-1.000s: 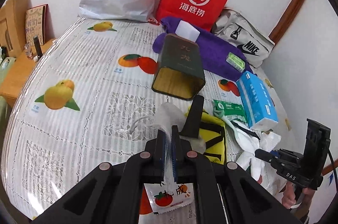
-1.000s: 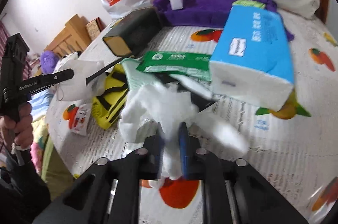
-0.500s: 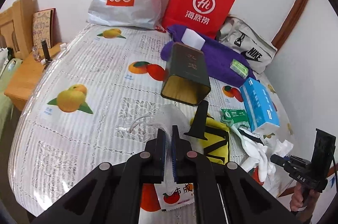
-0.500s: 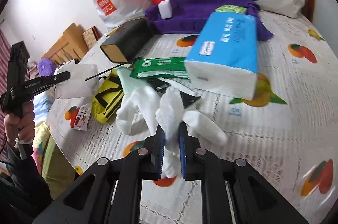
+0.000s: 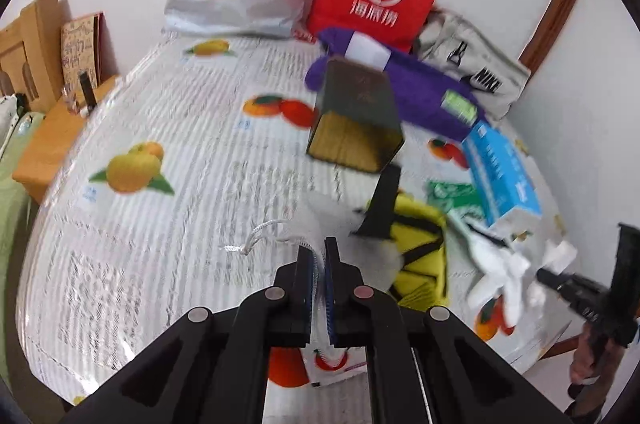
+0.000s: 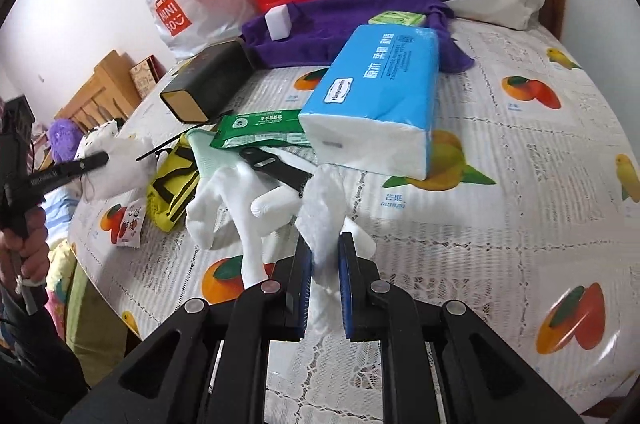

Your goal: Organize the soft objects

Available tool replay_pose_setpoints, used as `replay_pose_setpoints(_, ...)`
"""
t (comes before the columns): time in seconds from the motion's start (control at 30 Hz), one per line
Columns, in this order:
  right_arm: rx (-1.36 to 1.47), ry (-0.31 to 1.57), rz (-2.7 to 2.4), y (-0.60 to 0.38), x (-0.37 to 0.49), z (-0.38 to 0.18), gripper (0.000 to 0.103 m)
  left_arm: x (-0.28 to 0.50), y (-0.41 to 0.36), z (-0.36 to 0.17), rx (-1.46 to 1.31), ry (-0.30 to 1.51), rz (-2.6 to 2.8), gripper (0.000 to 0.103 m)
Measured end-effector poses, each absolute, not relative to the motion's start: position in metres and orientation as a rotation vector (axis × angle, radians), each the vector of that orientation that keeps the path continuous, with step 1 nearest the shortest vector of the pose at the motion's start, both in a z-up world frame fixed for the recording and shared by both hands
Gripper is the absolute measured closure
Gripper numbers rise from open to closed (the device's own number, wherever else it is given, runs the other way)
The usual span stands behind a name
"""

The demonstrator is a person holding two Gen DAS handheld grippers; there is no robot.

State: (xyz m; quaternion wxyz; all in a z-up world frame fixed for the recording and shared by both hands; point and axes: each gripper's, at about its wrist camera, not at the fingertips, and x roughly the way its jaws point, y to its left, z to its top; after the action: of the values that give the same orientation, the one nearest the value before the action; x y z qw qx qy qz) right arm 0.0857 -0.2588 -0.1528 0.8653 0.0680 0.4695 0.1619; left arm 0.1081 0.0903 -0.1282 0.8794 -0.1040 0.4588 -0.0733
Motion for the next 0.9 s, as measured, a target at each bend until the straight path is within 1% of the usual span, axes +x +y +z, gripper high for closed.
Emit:
replay_pose_setpoints(0.1, 0.129, 0.983, 0.334, -0.258, 0.084, -0.153, 0.090, 0.112, 0.087, -0.142, -0.184, 0.997, -0.130, 0.097)
replay_pose_setpoints(0.13, 0.123, 0.990, 0.334, -0.258, 0.085, -0.154, 0.090, 0.112, 0.085, -0.145, -0.166, 1.004, -0.123, 0.093)
replay_pose_setpoints(0.2, 0.114, 0.996, 0.333, -0.257, 0.085, -0.155, 0.090, 0.115, 0.079, -0.150, -0.138, 1.013, -0.130, 0.080)
replay_pose_setpoints(0.23, 0.112, 0.999, 0.332, -0.257, 0.086, -0.155, 0.090, 0.115, 0.075, -0.152, -0.124, 1.015, -0.146, 0.065)
replay_pose_setpoints(0.27, 0.110, 1.003, 0.329, -0.257, 0.087, -0.156, 0.090, 0.115, 0.072, -0.154, -0.110, 1.016, -0.157, 0.048)
replay_pose_setpoints(0.33, 0.108, 1.009, 0.325, -0.258, 0.088, -0.157, 0.090, 0.115, 0.065, -0.155, -0.076, 0.999, -0.170, 0.033)
replay_pose_setpoints(0.37, 0.108, 1.012, 0.321, -0.258, 0.090, -0.158, 0.090, 0.115, 0.062, -0.156, -0.061, 0.994, -0.174, 0.030)
replay_pose_setpoints(0.5, 0.106, 1.022, 0.309, -0.259, 0.094, -0.161, 0.090, 0.125, 0.047, -0.169, 0.035, 1.032, -0.133, 0.029)
replay_pose_setpoints(0.53, 0.105, 1.024, 0.308, -0.260, 0.095, -0.162, 0.090, 0.126, 0.045, -0.171, 0.059, 1.021, -0.117, 0.027)
replay_pose_setpoints(0.6, 0.105, 1.029, 0.304, -0.260, 0.096, -0.163, 0.090, 0.127, 0.044, -0.172, 0.065, 1.007, -0.105, 0.026)
replay_pose_setpoints(0.7, 0.104, 1.037, 0.299, -0.261, 0.097, -0.166, 0.090, 0.129, 0.046, -0.171, 0.066, 0.995, -0.110, 0.030)
replay_pose_setpoints(0.73, 0.106, 1.038, 0.299, -0.261, 0.098, -0.166, 0.090, 0.129, 0.045, -0.170, 0.070, 0.989, -0.117, 0.039)
replay_pose_setpoints(0.77, 0.108, 1.040, 0.300, -0.261, 0.098, -0.167, 0.090, 0.128, 0.045, -0.168, 0.061, 0.983, -0.134, 0.056)
replay_pose_setpoints(0.8, 0.109, 1.041, 0.300, -0.261, 0.098, -0.168, 0.090, 0.130, 0.046, -0.167, 0.054, 0.983, -0.139, 0.065)
replay_pose_setpoints(0.87, 0.105, 1.038, 0.299, -0.260, 0.098, -0.168, 0.090, 0.131, 0.047, -0.166, 0.039, 0.985, -0.158, 0.086)
replay_pose_setpoints(0.9, 0.105, 1.038, 0.300, -0.260, 0.098, -0.169, 0.089, 0.132, 0.049, -0.166, 0.029, 0.985, -0.159, 0.091)
